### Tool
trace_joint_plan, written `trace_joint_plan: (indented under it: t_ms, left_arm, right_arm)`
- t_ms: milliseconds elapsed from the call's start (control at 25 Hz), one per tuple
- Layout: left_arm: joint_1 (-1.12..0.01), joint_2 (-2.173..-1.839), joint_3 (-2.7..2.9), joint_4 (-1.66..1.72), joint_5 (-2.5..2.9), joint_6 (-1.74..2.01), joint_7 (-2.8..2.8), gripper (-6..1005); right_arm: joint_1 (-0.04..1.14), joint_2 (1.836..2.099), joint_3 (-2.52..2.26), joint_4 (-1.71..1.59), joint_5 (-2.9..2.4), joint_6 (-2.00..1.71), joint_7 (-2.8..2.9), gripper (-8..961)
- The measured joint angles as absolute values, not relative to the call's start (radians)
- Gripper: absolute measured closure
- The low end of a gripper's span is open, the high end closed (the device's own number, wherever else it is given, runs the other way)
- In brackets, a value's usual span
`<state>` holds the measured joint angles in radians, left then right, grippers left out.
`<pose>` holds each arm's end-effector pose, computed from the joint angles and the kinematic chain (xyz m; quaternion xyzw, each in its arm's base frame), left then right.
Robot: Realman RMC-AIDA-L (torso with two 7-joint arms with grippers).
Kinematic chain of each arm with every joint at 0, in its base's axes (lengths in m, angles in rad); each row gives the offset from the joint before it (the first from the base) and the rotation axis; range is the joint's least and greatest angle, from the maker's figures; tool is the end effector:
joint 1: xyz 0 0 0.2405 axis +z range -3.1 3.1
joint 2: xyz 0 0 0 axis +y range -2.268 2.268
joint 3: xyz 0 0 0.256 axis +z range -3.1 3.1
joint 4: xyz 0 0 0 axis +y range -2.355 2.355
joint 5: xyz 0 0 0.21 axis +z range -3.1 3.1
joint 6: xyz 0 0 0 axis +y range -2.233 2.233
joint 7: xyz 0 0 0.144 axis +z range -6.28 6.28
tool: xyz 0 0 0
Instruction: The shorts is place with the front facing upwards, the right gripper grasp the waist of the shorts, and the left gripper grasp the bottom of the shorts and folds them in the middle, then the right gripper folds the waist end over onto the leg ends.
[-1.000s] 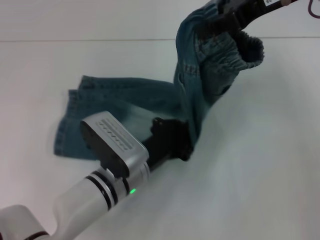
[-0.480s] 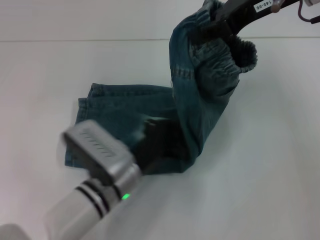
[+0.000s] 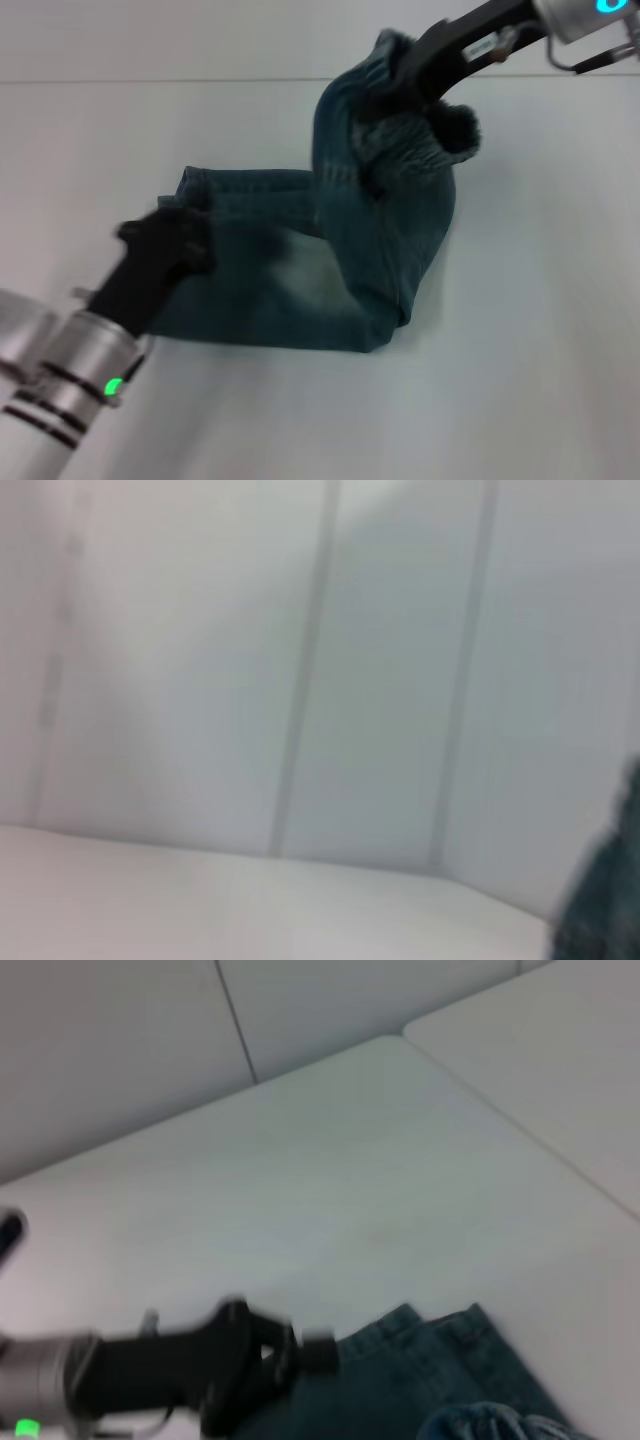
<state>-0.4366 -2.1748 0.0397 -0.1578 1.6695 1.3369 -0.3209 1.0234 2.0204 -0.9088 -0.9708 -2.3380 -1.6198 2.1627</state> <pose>-0.2810 0.2826 -0.0874 -0.7456 -0.2730 -0.3939 0.4631 0.0801 0.4221 0.0316 -0.9756 0.2037 0.0263 0.0778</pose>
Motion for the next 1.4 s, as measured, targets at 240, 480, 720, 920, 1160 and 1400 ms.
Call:
trace_joint_plan:
  t_ms: [240, 480, 720, 920, 1160, 1400]
  left_arm:
    - [-0.366, -2.172, -0.103, -0.110, 1.669, 1.408, -0.346, 940]
    - [-0.319, -2.172, -0.184, -0.084, 1.667, 1.420, -0.347, 932]
    - [-0.286, -2.173, -0.191, -0.068, 1.669, 1.426, -0.357, 925]
    - [-0.279, -2.175, -0.189, -0.068, 1.675, 1.423, -0.357, 918]
    - [-0.277, -2.175, -0.175, -0.071, 1.679, 1.419, -0.358, 911]
    - [-0.277, -2.172, -0.104, -0.043, 1.681, 1.427, -0.439, 903]
  right_arm:
    - [1.091, 2.056, -1.036, -0.859, -2.348, -1.553, 2.105, 866]
    - [1.169, 2.095, -1.170, -0.750, -2.342, -1.464, 2.063, 841]
    - [1.261, 2.097, -1.197, -0.577, -2.309, -1.370, 2.049, 815]
    - [1.266, 2.099, -1.204, -0.585, -2.261, -1.383, 2.035, 794]
    - [1.251, 2.095, -1.196, -0.600, -2.248, -1.401, 2.041, 636]
    - [1.084, 2.089, -1.176, -0.782, -2.174, -1.462, 2.067, 243]
